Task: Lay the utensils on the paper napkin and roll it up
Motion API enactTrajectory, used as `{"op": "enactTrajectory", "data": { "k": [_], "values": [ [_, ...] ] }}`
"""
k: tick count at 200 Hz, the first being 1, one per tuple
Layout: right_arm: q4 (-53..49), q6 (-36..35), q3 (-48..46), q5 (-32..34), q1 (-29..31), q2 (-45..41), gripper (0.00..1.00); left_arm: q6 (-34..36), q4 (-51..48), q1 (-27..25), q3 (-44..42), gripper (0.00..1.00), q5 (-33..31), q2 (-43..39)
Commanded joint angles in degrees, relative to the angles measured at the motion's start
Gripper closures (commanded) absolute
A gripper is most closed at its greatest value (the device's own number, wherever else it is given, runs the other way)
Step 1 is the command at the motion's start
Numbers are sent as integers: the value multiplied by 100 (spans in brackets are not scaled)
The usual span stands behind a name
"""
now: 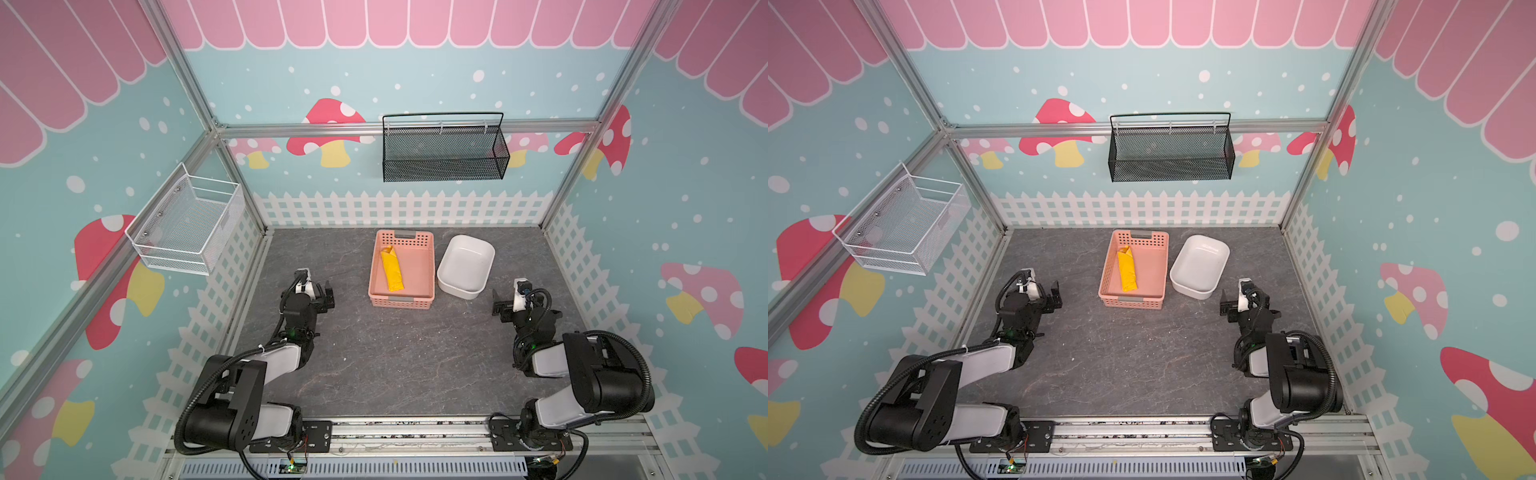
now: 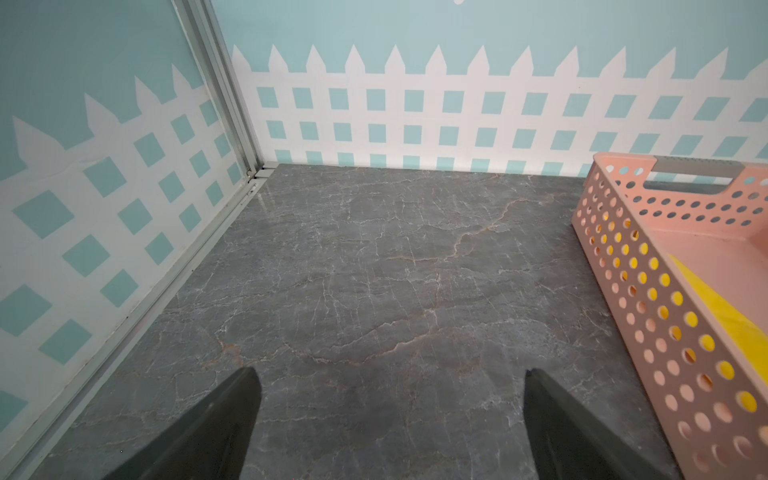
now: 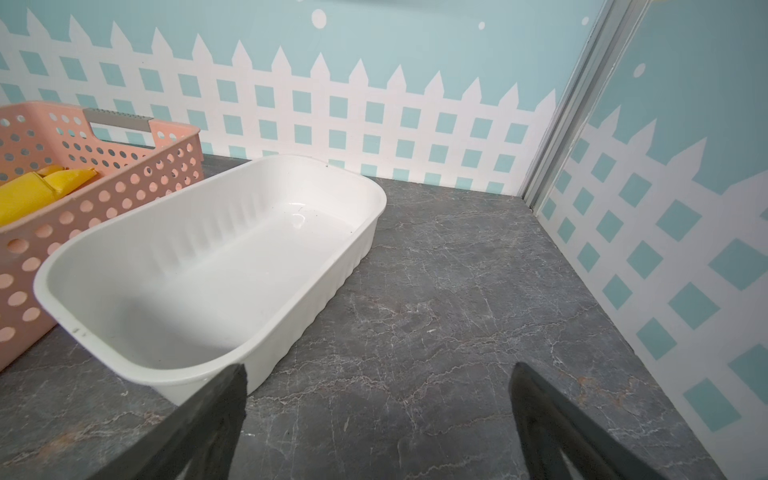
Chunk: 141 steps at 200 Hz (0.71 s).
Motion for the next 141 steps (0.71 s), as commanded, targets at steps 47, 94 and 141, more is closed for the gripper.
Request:
{"op": "enactTrajectory", "data": {
  "k": [47,94,141],
  "values": [
    [354,-130,-28,30,54,15,0,64,605,346,113,0,451,751],
    [354,-138,-28,29,54,17,0,12,534,315,156,0,231,745],
    [246,-194,47,-90,61,56,0,3,504,320,160,0,235,732]
  ]
}}
